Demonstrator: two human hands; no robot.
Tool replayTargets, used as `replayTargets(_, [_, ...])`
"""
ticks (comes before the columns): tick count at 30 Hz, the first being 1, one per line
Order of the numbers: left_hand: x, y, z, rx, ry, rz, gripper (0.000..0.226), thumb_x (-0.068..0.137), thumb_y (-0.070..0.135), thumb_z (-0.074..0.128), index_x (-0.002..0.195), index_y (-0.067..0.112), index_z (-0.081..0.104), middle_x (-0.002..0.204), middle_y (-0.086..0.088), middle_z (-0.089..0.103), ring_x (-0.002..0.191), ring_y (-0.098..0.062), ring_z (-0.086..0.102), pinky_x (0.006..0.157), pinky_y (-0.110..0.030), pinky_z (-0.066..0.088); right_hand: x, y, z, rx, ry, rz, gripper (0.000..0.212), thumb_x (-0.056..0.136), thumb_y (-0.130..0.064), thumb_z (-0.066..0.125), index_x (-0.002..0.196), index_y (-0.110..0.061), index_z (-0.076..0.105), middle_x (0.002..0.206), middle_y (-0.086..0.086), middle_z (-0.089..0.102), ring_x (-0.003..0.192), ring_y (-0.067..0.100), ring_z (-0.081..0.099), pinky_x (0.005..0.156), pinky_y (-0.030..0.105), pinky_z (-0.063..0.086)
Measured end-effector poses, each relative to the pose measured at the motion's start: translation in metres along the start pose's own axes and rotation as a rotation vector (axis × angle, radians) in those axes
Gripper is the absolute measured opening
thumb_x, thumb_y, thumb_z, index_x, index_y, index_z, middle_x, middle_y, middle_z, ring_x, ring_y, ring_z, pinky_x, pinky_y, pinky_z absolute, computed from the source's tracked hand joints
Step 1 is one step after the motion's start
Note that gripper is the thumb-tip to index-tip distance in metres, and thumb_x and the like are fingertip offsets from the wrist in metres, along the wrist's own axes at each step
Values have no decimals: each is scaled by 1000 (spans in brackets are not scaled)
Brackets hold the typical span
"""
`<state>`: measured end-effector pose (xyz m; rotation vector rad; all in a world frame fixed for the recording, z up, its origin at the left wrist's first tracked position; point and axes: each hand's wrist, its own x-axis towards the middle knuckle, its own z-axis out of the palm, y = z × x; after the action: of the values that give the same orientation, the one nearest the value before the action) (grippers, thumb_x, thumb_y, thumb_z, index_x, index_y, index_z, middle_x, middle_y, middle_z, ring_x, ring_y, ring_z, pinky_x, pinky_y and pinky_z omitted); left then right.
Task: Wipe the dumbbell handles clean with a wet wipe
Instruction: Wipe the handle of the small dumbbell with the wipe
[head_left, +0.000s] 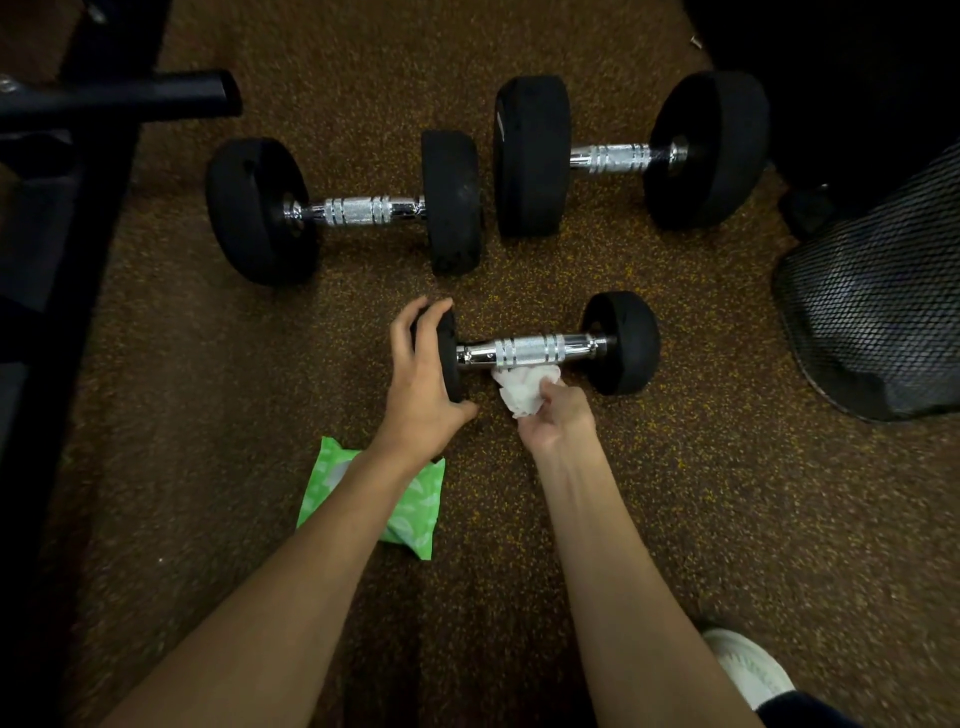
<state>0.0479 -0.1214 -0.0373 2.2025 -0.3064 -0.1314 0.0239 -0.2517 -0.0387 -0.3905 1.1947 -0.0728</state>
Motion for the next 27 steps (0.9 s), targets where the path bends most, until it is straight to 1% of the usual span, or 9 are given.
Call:
replayTargets(4, [0, 0, 0, 6, 7, 9, 105, 53, -5, 80, 142, 20, 30, 147, -4, 15, 133, -8, 19, 102, -6, 22, -6, -13, 11, -23, -87, 51, 35, 99, 1, 29, 129, 7, 46, 132, 23, 52, 123, 33, 51, 105, 45, 41])
replayTargets(9, [1, -2, 1, 5, 2, 24, 106, 51, -5, 81, 141, 18, 31, 146, -6, 16, 130, -6, 19, 96, 7, 17, -5, -15, 14, -162, -44, -65, 47, 88, 17, 38, 133, 5, 45, 124, 24, 57, 111, 36, 59, 78, 47, 55])
replayTargets(13, [-1, -3, 2, 12, 5, 30, 106, 51, -4, 81, 142, 18, 30, 146, -5, 16, 129, -5, 19, 96, 6, 18, -11, -15, 12, -207, -10, -137, 44, 86, 23, 41, 126, 8, 48, 97, 21, 61, 99, 35, 63, 93, 52, 49])
replayTargets(15, [0, -3, 1, 12, 4, 27, 106, 52, -4, 81, 142, 19, 30, 146, -5, 16, 129, -5, 18, 95, 7, 18, -17, -16, 10, -191, -12, -163, 42, 86, 24, 41, 124, 8, 48, 87, 17, 59, 93, 33, 63, 95, 51, 48])
replayTargets(16, [0, -3, 1, 9, 2, 24, 106, 52, -5, 81, 142, 19, 30, 146, -5, 15, 129, -5, 18, 95, 8, 17, -20, -17, 9, -187, -19, -170, 42, 86, 24, 40, 124, 8, 48, 85, 16, 58, 98, 34, 63, 96, 50, 48])
replayTargets(18, [1, -2, 1, 3, 0, 22, 106, 51, -5, 81, 141, 19, 30, 146, -4, 15, 130, -6, 19, 94, 8, 17, -25, -17, 9, -187, -14, -181, 42, 86, 23, 38, 123, 8, 48, 85, 14, 58, 106, 35, 61, 96, 47, 49])
replayTargets(22, [2, -2, 0, -6, -3, 19, 106, 51, -6, 81, 142, 18, 31, 146, -4, 16, 129, -5, 19, 93, 8, 19, -31, -16, 7, -216, 25, -248, 34, 87, 19, 40, 116, 10, 54, 90, 14, 60, 97, 29, 62, 91, 37, 52])
replayTargets(25, [1, -3, 1, -14, -11, 14, 106, 52, -6, 80, 142, 19, 31, 147, -2, 15, 131, -6, 20, 93, 9, 19, -32, -15, 2, -374, 75, -409, 28, 87, 9, 44, 106, 1, 62, 105, 17, 65, 96, 26, 65, 90, 36, 53])
replayTargets(27, [0, -3, 0, -14, -12, 6, 107, 52, -6, 81, 142, 20, 30, 147, -1, 14, 130, -3, 18, 94, 9, 17, -34, -16, 0, -629, 165, -652, 29, 88, 0, 46, 106, -8, 67, 104, 10, 68, 90, 19, 65, 87, 29, 52])
